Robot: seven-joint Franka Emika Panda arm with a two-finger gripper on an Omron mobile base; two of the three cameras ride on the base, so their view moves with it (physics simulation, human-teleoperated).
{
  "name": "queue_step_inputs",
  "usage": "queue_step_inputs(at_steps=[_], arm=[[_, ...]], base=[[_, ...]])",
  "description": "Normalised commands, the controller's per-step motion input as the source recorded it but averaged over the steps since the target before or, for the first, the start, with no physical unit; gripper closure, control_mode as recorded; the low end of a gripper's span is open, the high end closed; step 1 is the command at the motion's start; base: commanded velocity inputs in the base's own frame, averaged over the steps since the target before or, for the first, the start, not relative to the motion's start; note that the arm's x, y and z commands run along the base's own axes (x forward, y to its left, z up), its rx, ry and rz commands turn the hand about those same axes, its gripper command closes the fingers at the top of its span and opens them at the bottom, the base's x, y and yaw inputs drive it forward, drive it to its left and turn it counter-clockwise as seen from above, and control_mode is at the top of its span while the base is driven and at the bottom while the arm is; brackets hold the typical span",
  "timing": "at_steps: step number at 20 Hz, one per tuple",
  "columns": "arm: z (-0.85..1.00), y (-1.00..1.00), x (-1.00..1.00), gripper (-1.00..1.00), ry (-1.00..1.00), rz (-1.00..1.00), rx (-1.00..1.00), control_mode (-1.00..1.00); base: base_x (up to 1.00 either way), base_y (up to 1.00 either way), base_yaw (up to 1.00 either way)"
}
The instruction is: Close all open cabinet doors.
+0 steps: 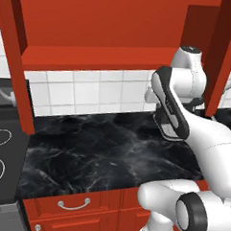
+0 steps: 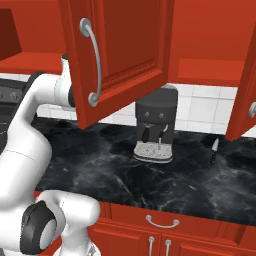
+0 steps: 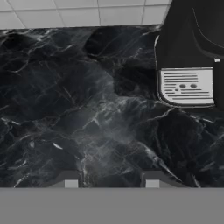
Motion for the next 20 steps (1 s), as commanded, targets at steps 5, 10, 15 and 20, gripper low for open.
queue_step_inputs(at_steps=[5, 10, 15, 20], arm=[[-0.01, 0.06, -0.12, -1.0, 0.0, 0.0, 0.0, -1.0], [-0.02, 0.07, -0.04, -1.0, 0.0, 0.0, 0.0, 1.0], [0.0, 0.0, 0.0, -1.0, 0.0, 0.0, 0.0, 1.0], [0.0, 0.0, 0.0, -1.0, 0.0, 0.0, 0.0, 1.0]], base=[[0.0, 0.0, 0.0], [-0.07, 0.41, 0.0], [-0.03, 0.53, 0.0], [0.0, 0.26, 0.0]])
